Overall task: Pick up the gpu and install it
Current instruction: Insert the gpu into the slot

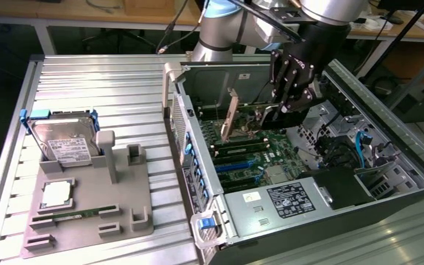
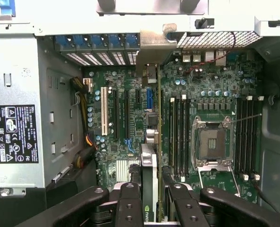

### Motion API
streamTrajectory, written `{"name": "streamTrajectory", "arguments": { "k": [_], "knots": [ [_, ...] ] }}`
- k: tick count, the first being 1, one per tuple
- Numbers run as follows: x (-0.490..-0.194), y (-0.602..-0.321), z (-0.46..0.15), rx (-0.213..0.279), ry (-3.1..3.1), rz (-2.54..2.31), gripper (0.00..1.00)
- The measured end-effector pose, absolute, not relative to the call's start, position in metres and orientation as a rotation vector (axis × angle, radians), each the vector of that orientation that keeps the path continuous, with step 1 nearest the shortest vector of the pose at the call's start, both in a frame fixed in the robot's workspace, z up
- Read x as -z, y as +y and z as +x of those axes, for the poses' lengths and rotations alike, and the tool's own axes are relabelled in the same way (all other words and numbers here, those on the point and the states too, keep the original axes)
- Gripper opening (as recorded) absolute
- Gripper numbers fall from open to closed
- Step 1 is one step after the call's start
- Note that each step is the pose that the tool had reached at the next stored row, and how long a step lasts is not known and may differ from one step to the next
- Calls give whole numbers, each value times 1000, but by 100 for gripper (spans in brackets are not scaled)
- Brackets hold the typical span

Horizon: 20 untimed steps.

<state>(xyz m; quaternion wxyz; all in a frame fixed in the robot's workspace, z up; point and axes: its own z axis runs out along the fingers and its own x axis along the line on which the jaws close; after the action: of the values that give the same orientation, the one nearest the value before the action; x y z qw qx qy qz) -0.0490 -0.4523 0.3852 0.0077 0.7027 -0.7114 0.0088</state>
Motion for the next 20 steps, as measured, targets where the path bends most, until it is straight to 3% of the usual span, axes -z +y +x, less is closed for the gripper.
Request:
{"name": "streamTrajectory", "arguments": {
  "k": [20],
  "knots": [
    [-361,-452,-60,-28,-2233,2188,27]
  ]
}}
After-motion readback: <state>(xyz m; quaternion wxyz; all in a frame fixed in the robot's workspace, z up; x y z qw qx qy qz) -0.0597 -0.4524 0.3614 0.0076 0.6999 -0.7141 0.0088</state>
